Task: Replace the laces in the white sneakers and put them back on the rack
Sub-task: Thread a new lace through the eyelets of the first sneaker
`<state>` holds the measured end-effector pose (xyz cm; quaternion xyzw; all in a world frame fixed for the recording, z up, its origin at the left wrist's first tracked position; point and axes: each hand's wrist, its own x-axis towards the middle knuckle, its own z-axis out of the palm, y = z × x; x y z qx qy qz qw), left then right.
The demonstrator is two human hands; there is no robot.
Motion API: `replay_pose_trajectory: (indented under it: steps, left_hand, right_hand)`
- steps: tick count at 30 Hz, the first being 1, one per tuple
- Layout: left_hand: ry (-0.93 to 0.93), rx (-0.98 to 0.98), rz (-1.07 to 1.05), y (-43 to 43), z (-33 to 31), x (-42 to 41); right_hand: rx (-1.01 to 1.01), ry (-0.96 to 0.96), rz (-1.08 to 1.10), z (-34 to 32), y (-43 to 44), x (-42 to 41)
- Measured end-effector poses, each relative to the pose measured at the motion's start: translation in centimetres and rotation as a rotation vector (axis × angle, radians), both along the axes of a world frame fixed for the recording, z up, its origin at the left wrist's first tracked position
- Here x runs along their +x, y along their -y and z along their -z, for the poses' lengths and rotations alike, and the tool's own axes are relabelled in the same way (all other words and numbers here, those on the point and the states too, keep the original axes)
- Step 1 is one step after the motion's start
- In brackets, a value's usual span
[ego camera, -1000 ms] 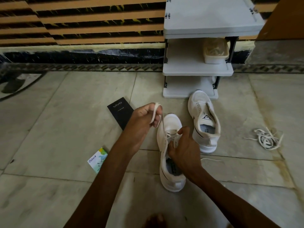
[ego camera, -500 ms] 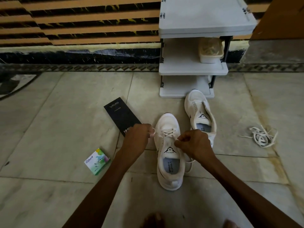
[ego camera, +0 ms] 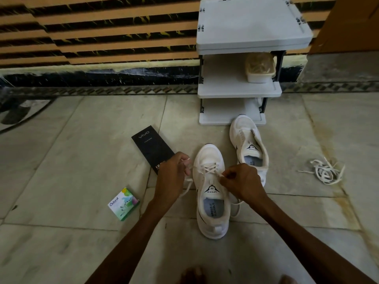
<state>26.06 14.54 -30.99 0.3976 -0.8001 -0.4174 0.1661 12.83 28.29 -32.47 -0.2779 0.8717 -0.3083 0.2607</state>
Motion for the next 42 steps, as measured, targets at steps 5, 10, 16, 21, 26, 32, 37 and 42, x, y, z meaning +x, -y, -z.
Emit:
replay_pose_trajectory:
  steps: [5,10,16,21,26,32,37,42]
  left_hand:
    - [0.087,0.410,0.008,-1.8,-0.1,-1.6]
    - [0.066,0.302,0.111,-2.2,0.1,-2.0]
    - [-0.043,0.372,0.104,-2.1,0.1,-2.4]
    - [-0.058,0.515,0.135,-1.4,0.2,-2.7]
    - [0.018,0.284,0.123,-1.5,0.0,-3.1]
    - [0.137,-0.037,0.176,-2.1,-0.2,-3.6]
    - [0.220,-0.107,0.234,-2.5,0.4,-4.3]
    - [0.335,-0.197,0.248,-3.4,0.0,-4.9]
  right_hand:
    - [-0.010,0.147,0.066,0.1,-0.2,-0.5]
    - [-0.019,0.182,0.084,0.2,-0.3,-0.6]
    - [-0.026,0.191,0.090,0.4,-0.4,-0.6]
    - [-0.012,0.202,0.075,0.5,-0.3,-0.8]
    - [-0.007,0.198,0.070,0.5,-0.2,-0.7]
    - [-0.005,0.193,0.071,0.6,-0.2,-0.7]
    - [-0.011,0.170,0.066,0.7,-0.2,-0.6]
    - [-0.005,0.149,0.054,0.8,-0.1,-0.6]
